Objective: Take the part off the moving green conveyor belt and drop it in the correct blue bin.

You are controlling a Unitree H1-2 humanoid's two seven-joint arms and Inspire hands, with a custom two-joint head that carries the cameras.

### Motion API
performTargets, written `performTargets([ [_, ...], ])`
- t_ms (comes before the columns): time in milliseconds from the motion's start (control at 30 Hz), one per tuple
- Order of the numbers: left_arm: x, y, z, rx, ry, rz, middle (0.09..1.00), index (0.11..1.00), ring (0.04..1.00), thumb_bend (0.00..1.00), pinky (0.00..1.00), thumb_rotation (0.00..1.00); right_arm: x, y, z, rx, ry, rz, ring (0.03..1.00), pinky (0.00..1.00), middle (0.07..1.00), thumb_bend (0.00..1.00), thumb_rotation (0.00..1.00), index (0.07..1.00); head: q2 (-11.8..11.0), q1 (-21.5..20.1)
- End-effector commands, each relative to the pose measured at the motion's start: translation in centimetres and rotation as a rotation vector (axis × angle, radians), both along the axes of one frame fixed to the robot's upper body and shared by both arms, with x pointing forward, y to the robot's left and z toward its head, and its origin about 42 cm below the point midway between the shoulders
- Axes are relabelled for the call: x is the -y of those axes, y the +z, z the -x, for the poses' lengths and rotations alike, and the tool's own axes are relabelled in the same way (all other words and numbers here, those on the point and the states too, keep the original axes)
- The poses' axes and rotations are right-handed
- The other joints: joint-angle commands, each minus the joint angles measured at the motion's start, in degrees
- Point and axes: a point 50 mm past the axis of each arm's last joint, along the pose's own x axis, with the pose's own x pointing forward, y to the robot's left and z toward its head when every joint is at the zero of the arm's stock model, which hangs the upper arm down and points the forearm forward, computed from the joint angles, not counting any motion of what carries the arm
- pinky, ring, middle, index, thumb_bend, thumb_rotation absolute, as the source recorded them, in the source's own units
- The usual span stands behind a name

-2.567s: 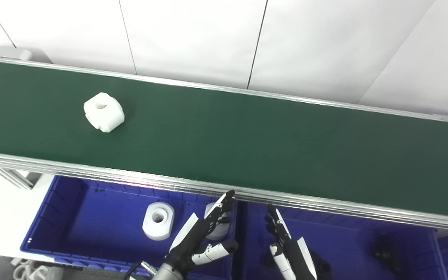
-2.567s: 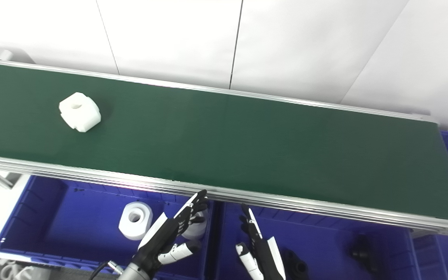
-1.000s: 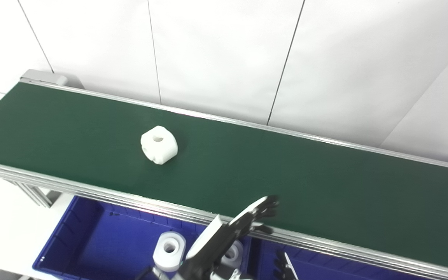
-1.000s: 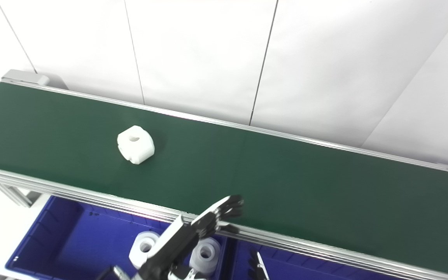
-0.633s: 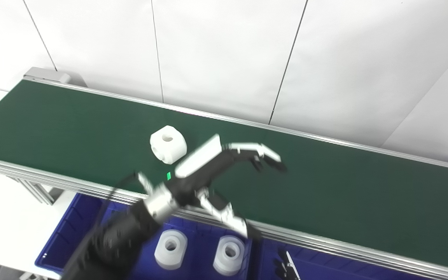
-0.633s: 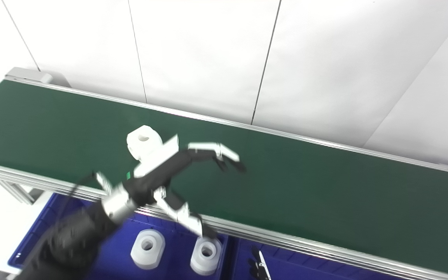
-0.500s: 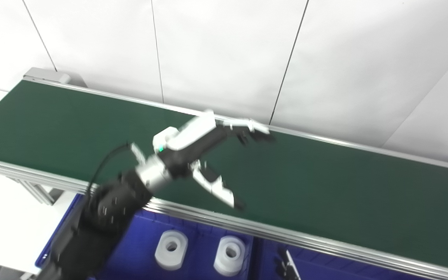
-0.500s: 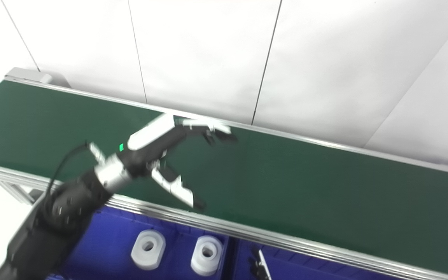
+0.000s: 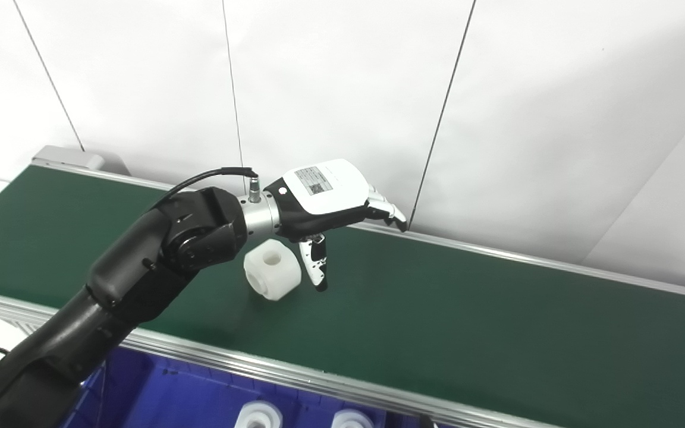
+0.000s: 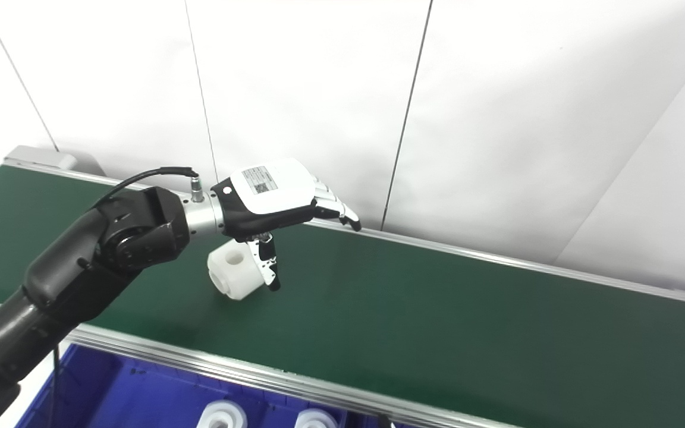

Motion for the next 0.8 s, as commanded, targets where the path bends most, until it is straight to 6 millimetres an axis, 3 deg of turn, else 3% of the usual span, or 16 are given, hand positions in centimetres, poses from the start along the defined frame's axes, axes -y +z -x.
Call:
performTargets([
  [0, -0.3, 2.9, -1.3, 0.09, 0.004, -0.031, 0.796, 0.791, 0.78, 1.0, 0.74, 0.1, -0.5, 1.0, -0.4, 0.074, 0.008, -0.039, 0.924, 0.9, 0.98, 0.81, 1.0, 1.0, 0.05, 0.08],
  [300, -0.8, 0.4, -4.2, 0.19, 0.05, -0.299, 0.863, 0.806, 0.862, 1.0, 0.81, 0.18, -0.6, 1.2, -0.4, 0.078, 0.013, -0.05, 0.93, 0.92, 0.991, 0.81, 1.0, 1.0, 0.63, -0.17],
  [767, -0.1, -3.6, -5.5, 0.072, 0.08, -0.416, 0.891, 0.852, 0.899, 1.0, 0.86, 0.26, -1.2, 1.8, 0.0, 0.093, 0.006, -0.066, 0.933, 0.92, 0.985, 0.81, 1.0, 1.0, 2.8, -1.38],
])
